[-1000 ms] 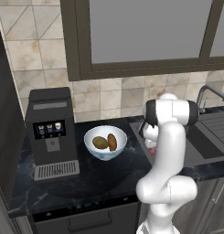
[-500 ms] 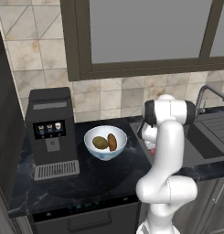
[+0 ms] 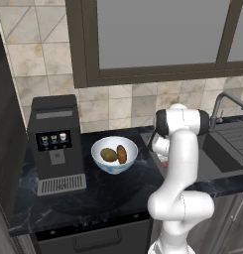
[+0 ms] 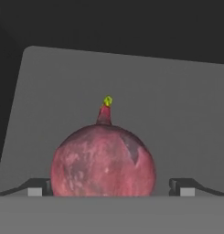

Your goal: Pick the potatos from the cabinet and place them in one bowl. Pick the onion from the sink and place it in the other bowl.

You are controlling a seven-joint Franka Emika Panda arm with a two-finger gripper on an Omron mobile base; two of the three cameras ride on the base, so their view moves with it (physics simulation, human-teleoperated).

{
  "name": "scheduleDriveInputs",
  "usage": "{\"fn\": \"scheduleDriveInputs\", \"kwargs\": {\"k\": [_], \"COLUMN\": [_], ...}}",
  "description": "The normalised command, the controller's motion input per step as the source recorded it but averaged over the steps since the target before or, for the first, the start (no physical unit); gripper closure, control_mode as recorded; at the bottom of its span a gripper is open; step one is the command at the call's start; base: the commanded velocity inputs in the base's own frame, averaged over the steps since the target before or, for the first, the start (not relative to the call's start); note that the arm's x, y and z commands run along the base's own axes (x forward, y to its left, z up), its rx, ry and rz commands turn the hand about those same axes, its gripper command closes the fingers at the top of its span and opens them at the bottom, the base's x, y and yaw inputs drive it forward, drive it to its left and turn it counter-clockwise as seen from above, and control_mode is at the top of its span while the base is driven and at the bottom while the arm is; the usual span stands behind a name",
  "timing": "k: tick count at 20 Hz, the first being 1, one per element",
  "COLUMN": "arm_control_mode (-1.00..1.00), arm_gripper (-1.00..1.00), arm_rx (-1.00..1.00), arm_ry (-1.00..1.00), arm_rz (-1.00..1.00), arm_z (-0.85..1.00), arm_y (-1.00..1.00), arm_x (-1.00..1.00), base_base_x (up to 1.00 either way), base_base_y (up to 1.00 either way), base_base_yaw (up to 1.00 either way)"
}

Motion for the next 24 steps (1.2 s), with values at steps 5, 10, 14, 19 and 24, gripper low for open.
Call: {"fn": "scheduleDriveInputs", "kwargs": {"k": [5,10,14,19,24], "arm_control_mode": [-1.0,-1.0,-1.0,-1.0,-1.0], "arm_gripper": [-1.0,1.0,1.0,1.0,1.0], "arm_rx": [0.0,0.0,0.0,0.0,0.0], "arm_ry": [0.0,0.0,0.01,0.0,0.0], "arm_rz": [0.0,0.0,0.0,0.0,0.0], "arm_z": [-0.11,-0.21,-0.22,-0.15,0.0], "arm_y": [0.0,0.0,0.0,0.0,-0.04], "arm_x": [0.01,0.0,0.0,0.0,-0.05], "base_base_x": [0.0,0.0,0.0,0.0,0.0], "base_base_y": [0.0,0.0,0.0,0.0,0.0], "base_base_yaw": [0.0,0.0,0.0,0.0,0.0]}}
